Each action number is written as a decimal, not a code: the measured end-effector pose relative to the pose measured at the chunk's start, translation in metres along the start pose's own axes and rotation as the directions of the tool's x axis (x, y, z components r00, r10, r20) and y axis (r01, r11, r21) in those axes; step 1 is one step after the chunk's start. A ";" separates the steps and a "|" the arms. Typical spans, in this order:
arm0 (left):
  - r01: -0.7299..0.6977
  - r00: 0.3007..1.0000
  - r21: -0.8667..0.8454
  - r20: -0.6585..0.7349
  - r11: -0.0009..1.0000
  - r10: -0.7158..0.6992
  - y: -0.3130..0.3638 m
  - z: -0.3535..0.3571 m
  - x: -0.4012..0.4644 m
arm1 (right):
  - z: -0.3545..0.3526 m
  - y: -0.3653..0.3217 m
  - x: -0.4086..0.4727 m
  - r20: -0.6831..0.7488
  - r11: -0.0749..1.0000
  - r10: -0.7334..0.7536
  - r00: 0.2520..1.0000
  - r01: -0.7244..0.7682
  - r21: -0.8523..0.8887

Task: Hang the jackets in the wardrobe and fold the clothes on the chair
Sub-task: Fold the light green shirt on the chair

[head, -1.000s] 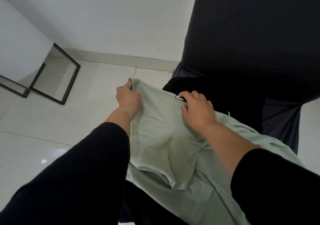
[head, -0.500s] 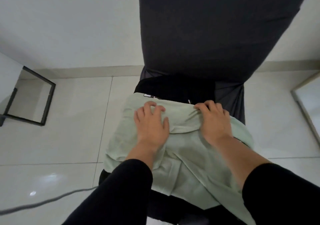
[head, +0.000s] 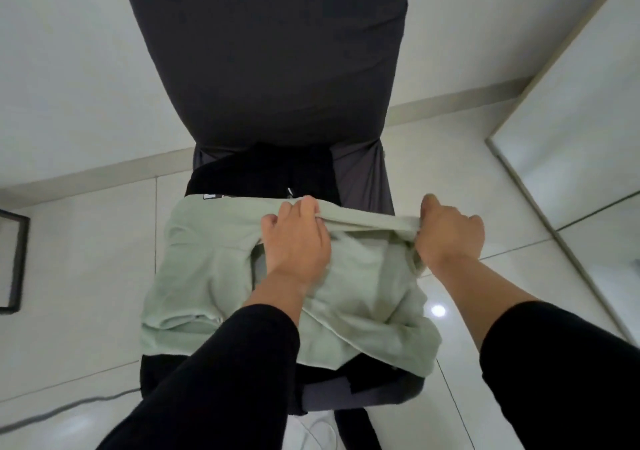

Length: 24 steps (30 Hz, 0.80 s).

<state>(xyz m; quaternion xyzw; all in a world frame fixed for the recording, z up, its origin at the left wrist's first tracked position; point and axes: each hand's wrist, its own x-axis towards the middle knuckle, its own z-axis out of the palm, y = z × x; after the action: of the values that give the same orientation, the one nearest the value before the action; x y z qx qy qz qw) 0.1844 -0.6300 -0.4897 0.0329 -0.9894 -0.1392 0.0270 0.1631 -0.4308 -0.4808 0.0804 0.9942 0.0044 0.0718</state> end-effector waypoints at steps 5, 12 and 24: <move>-0.050 0.995 -0.016 -0.084 0.999 0.049 0.012 -0.017 -0.002 | -0.028 -0.003 -0.003 -0.200 0.910 0.189 0.961 -0.095 0.404; -0.135 0.985 0.171 0.134 0.976 0.113 0.020 -0.005 -0.028 | 0.003 0.005 -0.045 0.080 0.825 0.314 0.946 -0.313 0.471; -0.240 0.941 0.158 0.279 0.958 0.190 0.030 0.013 -0.053 | 0.034 0.032 -0.063 0.336 0.977 0.087 0.938 -0.146 0.153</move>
<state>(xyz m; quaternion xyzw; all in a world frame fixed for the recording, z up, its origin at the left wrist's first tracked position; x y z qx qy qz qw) 0.2343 -0.5941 -0.4962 -0.0921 -0.9906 -0.0435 -0.0914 0.2343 -0.4096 -0.5048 0.1450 0.9583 -0.0926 0.2282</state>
